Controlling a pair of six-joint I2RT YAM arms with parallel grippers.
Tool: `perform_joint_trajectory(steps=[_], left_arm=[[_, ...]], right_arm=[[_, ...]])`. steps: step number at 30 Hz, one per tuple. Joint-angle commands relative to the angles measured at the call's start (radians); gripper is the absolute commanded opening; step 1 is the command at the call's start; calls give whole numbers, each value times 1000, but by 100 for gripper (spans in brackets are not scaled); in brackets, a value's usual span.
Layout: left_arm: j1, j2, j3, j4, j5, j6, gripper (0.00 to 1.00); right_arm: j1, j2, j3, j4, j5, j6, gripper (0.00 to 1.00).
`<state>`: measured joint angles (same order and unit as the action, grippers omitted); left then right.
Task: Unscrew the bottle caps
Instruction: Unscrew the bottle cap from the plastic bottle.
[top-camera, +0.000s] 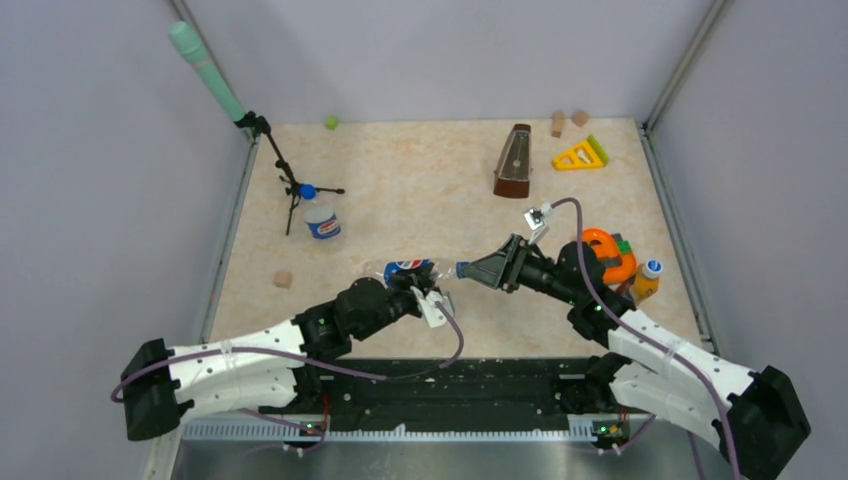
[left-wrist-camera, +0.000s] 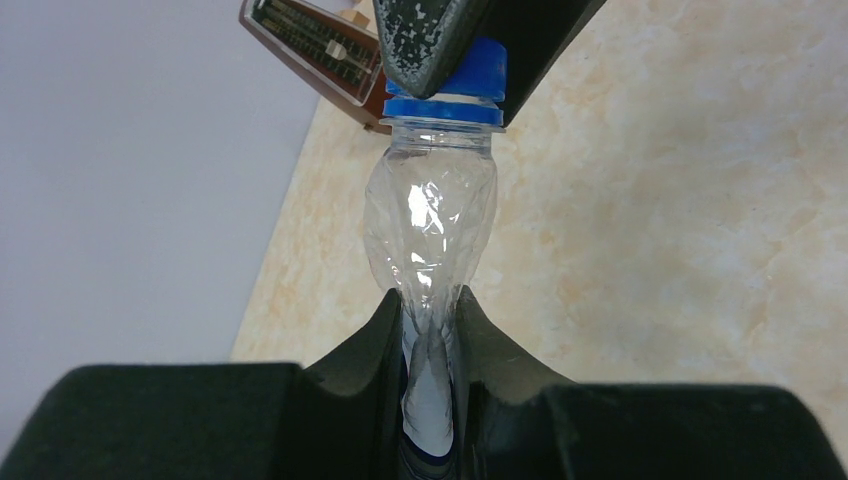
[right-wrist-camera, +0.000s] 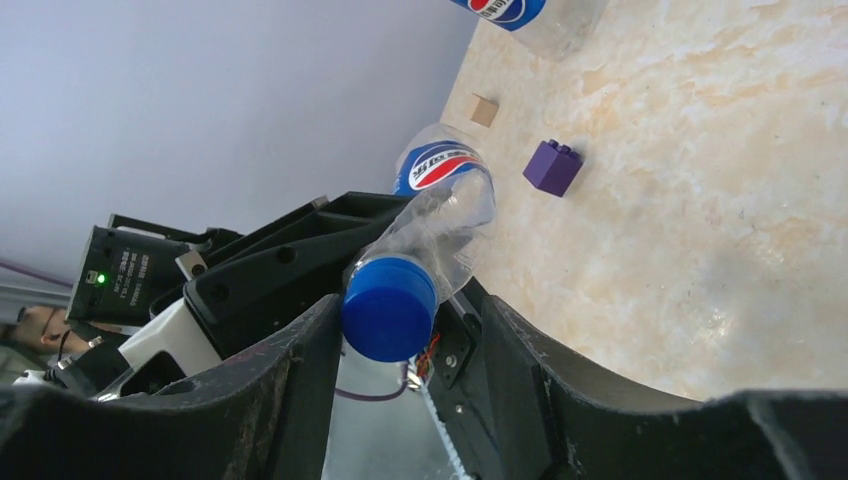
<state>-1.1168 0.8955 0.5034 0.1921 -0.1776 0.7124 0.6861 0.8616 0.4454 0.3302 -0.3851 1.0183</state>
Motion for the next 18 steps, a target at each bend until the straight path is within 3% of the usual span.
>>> perform_joint_trajectory(steps=[1, 8, 16, 18], left_arm=[[-11, -3, 8, 90, -69, 48, 0], [-12, -6, 23, 66, -62, 54, 0], [-12, 15, 28, 47, -18, 40, 0], [-12, 10, 32, 38, 0, 17, 0]], right_arm=[[1, -10, 16, 52, 21, 35, 52], [0, -27, 17, 41, 25, 30, 38], [1, 2, 39, 52, -35, -26, 12], [1, 11, 50, 44, -55, -55, 10]])
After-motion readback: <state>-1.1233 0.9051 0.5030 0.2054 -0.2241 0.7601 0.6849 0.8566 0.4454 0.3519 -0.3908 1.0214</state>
